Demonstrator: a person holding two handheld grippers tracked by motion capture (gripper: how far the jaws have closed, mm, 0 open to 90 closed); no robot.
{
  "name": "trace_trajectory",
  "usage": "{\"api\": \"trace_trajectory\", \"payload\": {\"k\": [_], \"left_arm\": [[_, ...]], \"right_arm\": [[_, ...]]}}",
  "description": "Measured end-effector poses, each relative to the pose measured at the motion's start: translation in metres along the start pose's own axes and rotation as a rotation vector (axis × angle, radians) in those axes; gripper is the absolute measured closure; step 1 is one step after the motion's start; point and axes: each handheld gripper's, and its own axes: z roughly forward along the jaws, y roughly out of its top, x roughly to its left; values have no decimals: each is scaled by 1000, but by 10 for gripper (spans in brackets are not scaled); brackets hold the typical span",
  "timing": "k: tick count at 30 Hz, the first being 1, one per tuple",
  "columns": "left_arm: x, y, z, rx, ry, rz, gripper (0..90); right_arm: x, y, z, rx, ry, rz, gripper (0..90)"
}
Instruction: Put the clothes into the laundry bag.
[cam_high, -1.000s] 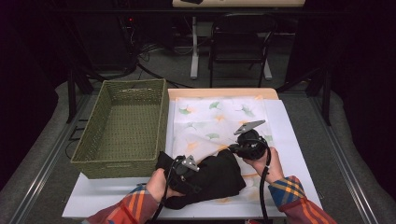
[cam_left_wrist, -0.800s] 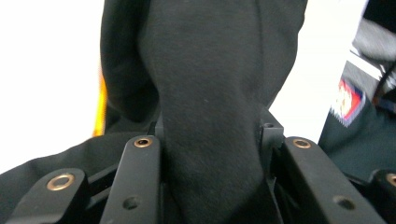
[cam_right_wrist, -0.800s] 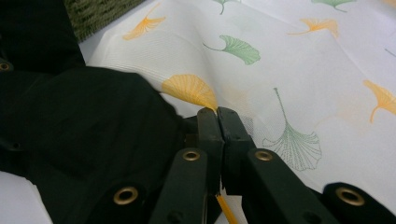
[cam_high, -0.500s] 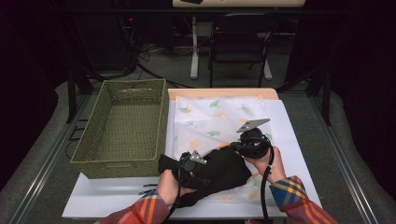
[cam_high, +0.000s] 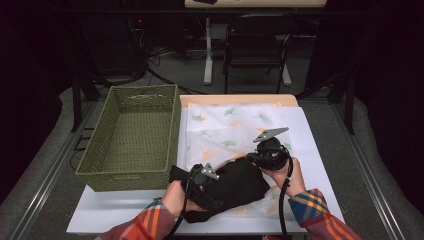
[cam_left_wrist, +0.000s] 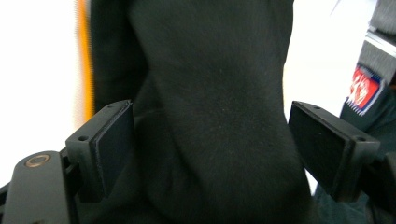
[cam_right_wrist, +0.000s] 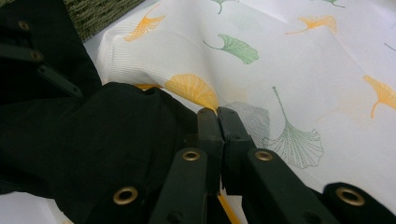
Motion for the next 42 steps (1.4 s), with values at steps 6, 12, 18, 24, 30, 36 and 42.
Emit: {"api": "trace_trajectory", "payload": {"k": [6, 12, 18, 24, 30, 36, 42], "left_arm": [[1, -5, 11, -27, -6, 49, 281], [-1, -7, 8, -73, -4, 31, 552], [-9, 3, -1, -127, 22, -45, 610], [-17, 25, -3, -160, 78, -112, 621], [-11, 42, 13, -184, 121, -154, 594], [-5, 37, 20, -163, 110, -146, 395], [-6, 29, -1, -180, 75, -106, 265]], "right_arm": [[0, 0, 1, 3, -3, 0, 892], [1, 1, 1, 3, -4, -2, 892], [3, 3, -3, -15, -3, 5, 892], [5, 8, -11, -50, -1, 5, 892], [9, 7, -11, -48, 16, 4, 892], [9, 0, -1, -10, 25, 10, 891], [7, 0, -3, -16, 24, 4, 890]]}}
